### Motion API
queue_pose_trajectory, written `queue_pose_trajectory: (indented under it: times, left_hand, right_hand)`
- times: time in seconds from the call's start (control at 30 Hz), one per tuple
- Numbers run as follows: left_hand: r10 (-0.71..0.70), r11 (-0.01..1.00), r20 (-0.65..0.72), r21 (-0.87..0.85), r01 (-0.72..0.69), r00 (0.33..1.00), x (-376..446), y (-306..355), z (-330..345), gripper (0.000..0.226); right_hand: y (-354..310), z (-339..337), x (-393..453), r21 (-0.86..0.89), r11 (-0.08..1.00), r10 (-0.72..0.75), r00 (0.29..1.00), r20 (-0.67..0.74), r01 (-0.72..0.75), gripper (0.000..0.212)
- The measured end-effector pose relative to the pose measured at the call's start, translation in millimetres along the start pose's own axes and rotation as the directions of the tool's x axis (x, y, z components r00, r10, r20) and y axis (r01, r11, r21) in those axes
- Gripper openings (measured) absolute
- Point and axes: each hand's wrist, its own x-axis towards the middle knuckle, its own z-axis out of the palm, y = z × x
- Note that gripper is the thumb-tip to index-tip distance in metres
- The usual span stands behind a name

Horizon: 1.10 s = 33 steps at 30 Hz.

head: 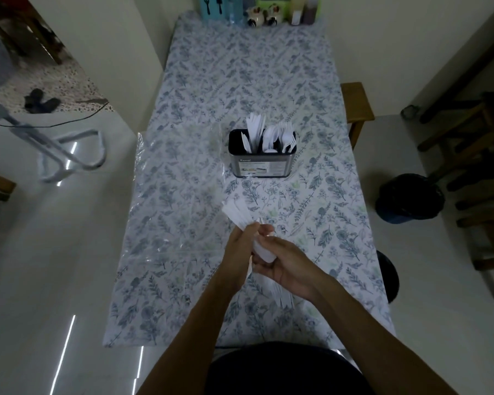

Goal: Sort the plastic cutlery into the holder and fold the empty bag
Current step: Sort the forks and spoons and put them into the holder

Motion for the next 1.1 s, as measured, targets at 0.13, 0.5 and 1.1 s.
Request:
queue_pose_trajectory:
  times: [0.13, 0.5, 1.1]
  left_hand:
    - [-0.052, 0.999, -0.001, 0.004, 0.052, 0.999, 1.9, 2.5, 6.5, 0.037]
    - [-0.021, 0.999, 0.008, -0.030, 0.022, 1.000, 2.4, -0.1, 8.0, 0.032]
    - [0.066, 0.969, -0.007, -0.239, -0.066, 0.998, 18.4, 1.1, -20.8, 0.012]
  right_hand:
    - [0.2, 0.2, 1.5, -0.017, 0.997, -0.073, 0.994, -0.077, 0.072, 0.030]
    - [3.3, 4.0, -2.2, 0.010, 0.979, -0.199, 0.968, -0.153, 0.203, 0.024]
    - [10.0, -15.7, -3.1, -0.073, 0.985, -0.164, 0.976, -0.140, 0.155, 0.027]
